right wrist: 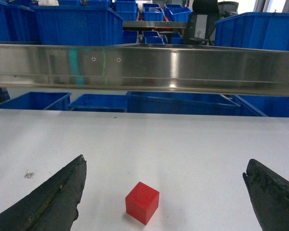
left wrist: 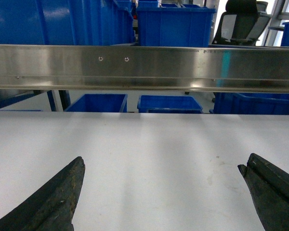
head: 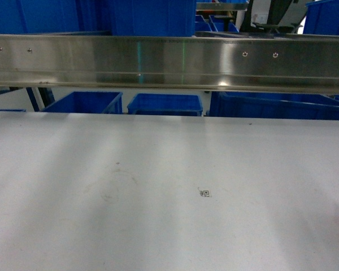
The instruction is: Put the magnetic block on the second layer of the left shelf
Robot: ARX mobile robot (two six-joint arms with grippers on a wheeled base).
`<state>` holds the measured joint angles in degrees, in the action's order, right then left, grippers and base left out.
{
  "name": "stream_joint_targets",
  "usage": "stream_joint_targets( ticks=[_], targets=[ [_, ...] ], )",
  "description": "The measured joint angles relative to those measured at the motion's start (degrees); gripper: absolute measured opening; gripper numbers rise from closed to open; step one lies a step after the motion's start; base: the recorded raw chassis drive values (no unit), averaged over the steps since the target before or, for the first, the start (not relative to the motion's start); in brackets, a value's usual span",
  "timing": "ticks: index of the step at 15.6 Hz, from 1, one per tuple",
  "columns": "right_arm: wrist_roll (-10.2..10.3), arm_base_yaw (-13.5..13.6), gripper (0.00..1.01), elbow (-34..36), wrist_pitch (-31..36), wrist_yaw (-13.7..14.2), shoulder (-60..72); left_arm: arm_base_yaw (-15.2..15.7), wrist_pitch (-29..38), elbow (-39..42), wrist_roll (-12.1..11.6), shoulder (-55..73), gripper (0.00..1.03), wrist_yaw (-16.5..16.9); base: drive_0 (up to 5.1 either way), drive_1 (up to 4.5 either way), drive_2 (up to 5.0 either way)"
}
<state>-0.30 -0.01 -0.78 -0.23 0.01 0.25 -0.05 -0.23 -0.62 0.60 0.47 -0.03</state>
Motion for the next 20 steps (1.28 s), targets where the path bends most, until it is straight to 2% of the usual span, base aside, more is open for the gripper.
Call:
stream_joint_targets(
  ticks=[15,16,17,18,20],
  targets=[
    [0.02,0.0,0.98,0.0,-0.02,0.0,0.02,0.0,0.0,0.0,0.0,0.0,0.98,0.0,0.0,0.0,0.0],
    [2.08,0.02,0.98,-0.09,0.66,-1.46,2.67,0.0,0.0,0.0,0.0,0.0,0.98,0.0,0.0,0.0,0.0],
    [5.33,-0.76,0.98,-0.31,8.02,-3.63,12.5,0.0,0.0,0.0,0.0,0.0,0.98,0.0,0.0,0.0,0.0],
    [7.74,-2.34,0.98,-1.38,16.31,-4.52,23.8,0.0,0.0,0.0,0.0,0.0,0.98,0.0,0.0,0.0,0.0],
    [10.78,-3.96,0.98,-10.01,34.77,-3.85,52.24,0.0,0.0,0.0,0.0,0.0,0.98,0.0,0.0,0.0,0.0]
  ],
)
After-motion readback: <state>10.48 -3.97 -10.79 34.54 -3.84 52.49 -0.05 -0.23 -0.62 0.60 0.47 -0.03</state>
